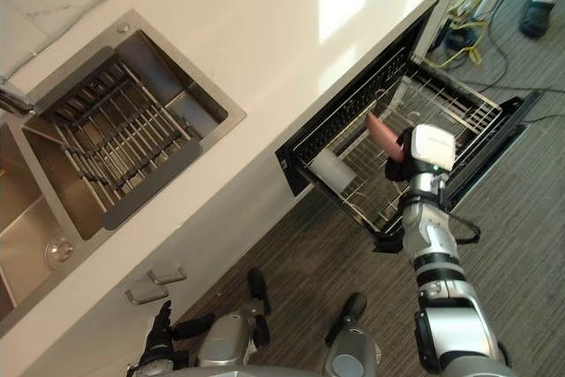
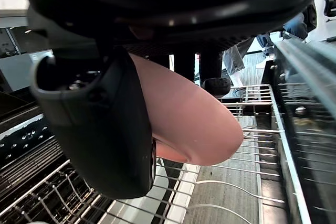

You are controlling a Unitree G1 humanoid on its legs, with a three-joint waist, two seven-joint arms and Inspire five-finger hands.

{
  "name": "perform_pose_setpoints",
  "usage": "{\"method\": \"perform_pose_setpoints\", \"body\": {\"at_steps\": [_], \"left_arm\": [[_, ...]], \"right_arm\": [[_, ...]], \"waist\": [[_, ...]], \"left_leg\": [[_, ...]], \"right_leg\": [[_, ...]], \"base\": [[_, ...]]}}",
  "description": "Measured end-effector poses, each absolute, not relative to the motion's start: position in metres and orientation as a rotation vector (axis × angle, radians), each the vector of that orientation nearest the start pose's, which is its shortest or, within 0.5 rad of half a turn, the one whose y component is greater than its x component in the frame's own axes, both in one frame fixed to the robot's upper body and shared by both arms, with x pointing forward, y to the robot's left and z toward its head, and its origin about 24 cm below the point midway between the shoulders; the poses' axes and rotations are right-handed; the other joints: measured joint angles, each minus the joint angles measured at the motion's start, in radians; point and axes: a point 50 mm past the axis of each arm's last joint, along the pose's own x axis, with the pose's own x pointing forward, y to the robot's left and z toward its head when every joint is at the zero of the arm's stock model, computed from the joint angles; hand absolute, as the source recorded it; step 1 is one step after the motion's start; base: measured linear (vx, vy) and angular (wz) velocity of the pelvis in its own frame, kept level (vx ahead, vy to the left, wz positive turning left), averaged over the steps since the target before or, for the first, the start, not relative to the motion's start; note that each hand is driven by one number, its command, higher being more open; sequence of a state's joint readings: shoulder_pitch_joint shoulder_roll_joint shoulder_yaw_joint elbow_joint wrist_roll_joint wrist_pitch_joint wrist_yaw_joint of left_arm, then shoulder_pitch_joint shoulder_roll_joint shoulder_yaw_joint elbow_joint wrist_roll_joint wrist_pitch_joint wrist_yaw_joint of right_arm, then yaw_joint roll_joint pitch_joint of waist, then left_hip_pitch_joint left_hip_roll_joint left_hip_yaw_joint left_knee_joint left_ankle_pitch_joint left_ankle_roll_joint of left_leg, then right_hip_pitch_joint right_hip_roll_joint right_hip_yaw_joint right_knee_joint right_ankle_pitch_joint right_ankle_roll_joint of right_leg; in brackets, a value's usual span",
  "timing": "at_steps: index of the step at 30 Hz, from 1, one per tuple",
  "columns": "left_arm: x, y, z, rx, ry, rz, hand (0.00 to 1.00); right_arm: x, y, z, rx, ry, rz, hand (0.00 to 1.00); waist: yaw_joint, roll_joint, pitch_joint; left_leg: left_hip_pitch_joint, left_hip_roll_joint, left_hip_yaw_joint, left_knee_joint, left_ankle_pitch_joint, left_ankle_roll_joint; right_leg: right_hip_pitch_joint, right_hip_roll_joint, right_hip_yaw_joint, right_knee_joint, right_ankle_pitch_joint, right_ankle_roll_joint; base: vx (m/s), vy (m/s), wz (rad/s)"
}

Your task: Walk over to the sink, pick up the cup, carry it to the dishwasher, place the cup inside the dishwasher, then close the dishwasher door

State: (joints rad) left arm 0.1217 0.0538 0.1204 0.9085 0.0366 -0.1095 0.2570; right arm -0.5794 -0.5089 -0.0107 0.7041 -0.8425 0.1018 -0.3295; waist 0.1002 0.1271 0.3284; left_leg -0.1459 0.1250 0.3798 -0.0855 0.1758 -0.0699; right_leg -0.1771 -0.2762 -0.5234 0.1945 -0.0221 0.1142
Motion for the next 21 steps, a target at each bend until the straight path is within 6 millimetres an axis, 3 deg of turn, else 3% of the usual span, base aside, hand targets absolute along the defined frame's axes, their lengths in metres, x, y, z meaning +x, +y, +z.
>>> {"method": "perform_pose_setpoints", "body": {"at_steps": [4,6,7,10,12,21], "left_arm": [[0.123,0.196,-0.141,0.113,0.879,0.365,1.0],[0.126,0.192,-0.141,0.109,0.873,0.347,1.0],[0.126,0.192,-0.141,0.108,0.872,0.344,1.0],[0.128,0.188,-0.141,0.09,0.868,0.323,1.0],[0.129,0.185,-0.141,0.058,0.867,0.314,1.0],[0.13,0.183,-0.142,0.044,0.869,0.28,1.0]], "right_arm": [[0.356,-0.297,0.134,-1.379,0.038,-0.514,0.0],[0.358,-0.301,0.138,-1.397,0.069,-0.523,0.0],[0.358,-0.301,0.138,-1.398,0.077,-0.524,1.0],[0.36,-0.3,0.133,-1.406,0.132,-0.497,1.0],[0.362,-0.3,0.14,-1.399,0.13,-0.505,1.0],[0.364,-0.299,0.14,-1.373,0.137,-0.477,1.0]], "waist": [[0.007,0.039,0.042],[0.011,0.054,0.054],[0.013,0.057,0.056],[0.017,0.072,0.065],[0.017,0.079,0.068],[0.018,0.08,0.07]], "left_leg": [[-0.023,-0.019,-0.009,0.0,0.002,0.007],[-0.031,-0.027,-0.013,0.0,0.003,0.008],[-0.034,-0.028,-0.013,0.0,0.003,0.008],[-0.04,-0.036,-0.016,0.0,0.004,0.011],[-0.039,-0.043,-0.017,0.0,0.004,0.012],[-0.04,-0.052,-0.034,0.0,0.008,0.018]], "right_leg": [[-0.037,-0.026,0.006,0.026,0.001,0.002],[-0.049,-0.036,0.008,0.036,0.0,0.003],[-0.055,-0.038,0.01,0.038,0.0,0.003],[-0.071,-0.051,0.014,0.058,-0.004,0.008],[-0.076,-0.061,0.016,0.07,-0.008,0.012],[-0.074,-0.081,0.003,0.095,-0.021,0.017]], "base": [[0.01,0.039,0.01],[0.0,0.019,0.0],[0.01,0.031,-0.01],[0.01,0.011,-0.01],[0.0,0.0,0.0],[0.0,0.005,0.06]]}}
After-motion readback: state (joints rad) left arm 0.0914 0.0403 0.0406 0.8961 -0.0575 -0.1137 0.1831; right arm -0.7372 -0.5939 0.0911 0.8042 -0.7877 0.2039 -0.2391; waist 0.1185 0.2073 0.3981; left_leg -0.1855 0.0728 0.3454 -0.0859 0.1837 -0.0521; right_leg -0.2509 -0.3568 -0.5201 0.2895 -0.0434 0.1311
